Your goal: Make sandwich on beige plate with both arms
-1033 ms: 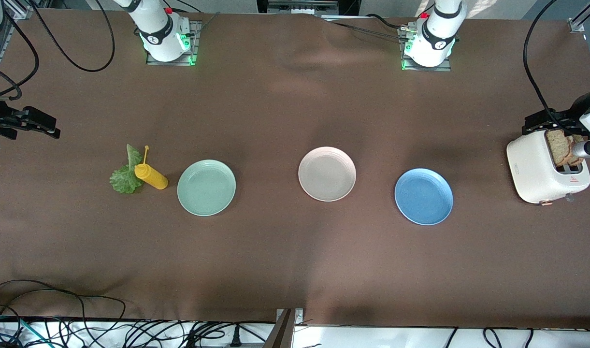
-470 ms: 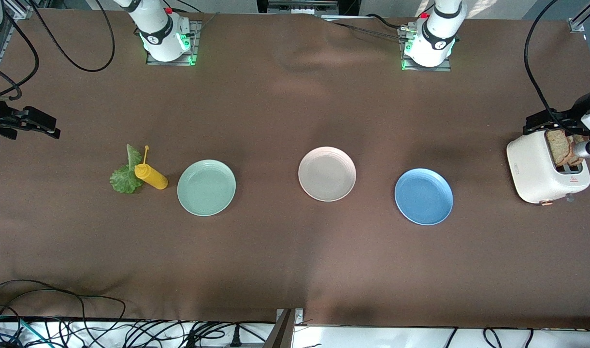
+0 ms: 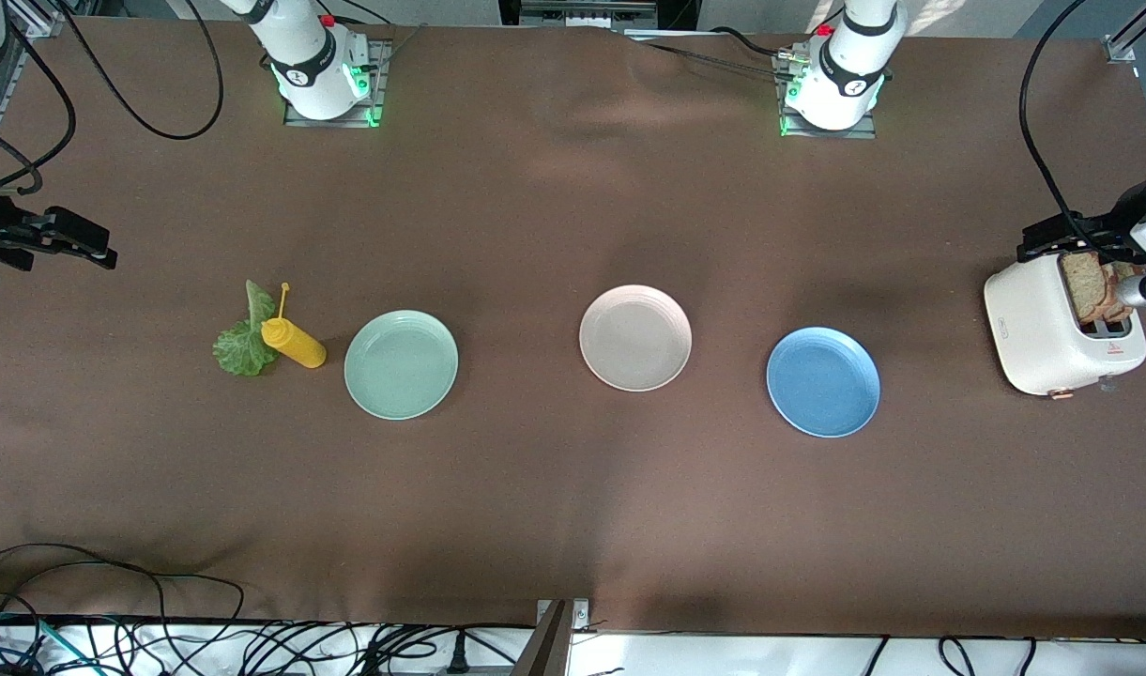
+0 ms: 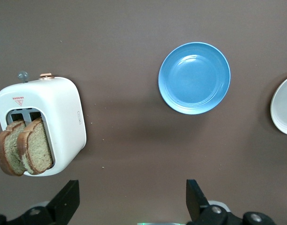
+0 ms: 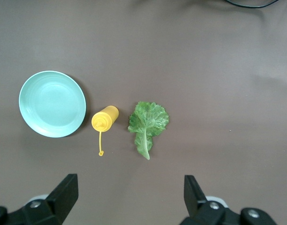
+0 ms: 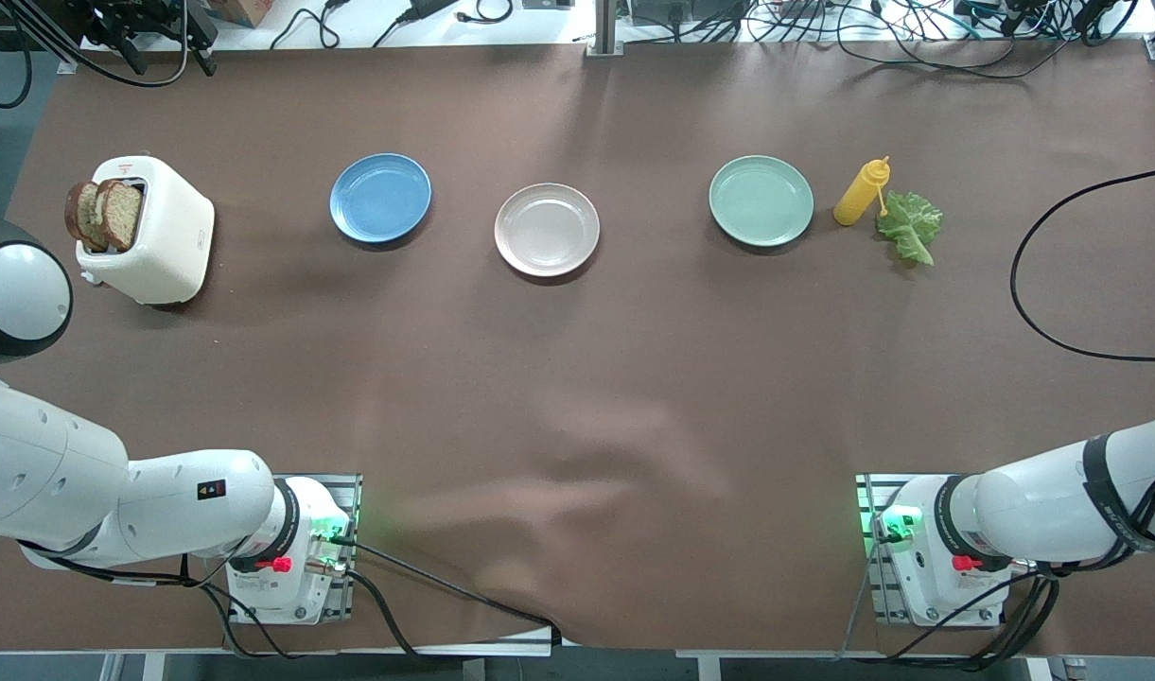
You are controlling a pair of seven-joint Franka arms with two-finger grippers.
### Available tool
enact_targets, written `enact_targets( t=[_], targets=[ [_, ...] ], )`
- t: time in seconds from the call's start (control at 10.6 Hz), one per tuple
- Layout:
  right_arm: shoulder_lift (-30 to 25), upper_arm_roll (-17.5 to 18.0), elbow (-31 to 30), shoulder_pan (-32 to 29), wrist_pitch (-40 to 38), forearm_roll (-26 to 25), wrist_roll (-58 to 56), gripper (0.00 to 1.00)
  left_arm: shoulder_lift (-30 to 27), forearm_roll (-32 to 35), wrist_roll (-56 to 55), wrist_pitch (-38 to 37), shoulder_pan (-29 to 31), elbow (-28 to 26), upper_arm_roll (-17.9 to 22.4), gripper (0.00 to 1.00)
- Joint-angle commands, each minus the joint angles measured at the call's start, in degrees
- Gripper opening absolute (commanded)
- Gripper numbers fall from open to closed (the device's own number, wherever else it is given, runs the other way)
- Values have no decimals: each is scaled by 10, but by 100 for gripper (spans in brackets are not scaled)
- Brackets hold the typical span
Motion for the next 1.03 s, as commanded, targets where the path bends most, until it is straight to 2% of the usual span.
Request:
enact_targets(
  t=[0.0,0.47,0.94],
  targets=[
    [-4,-1,5,-2,-9,6,-10,100,-6,-3,5,-2,16,-11,1,100],
    [-11,-1,3,-3,-11,5,-11,100,-5,0,4,-1,21,-11,2,100],
    [-35,5,5,0,-31,7,-8,100,14,20,5,-1,79,-40,1,100]
  ],
)
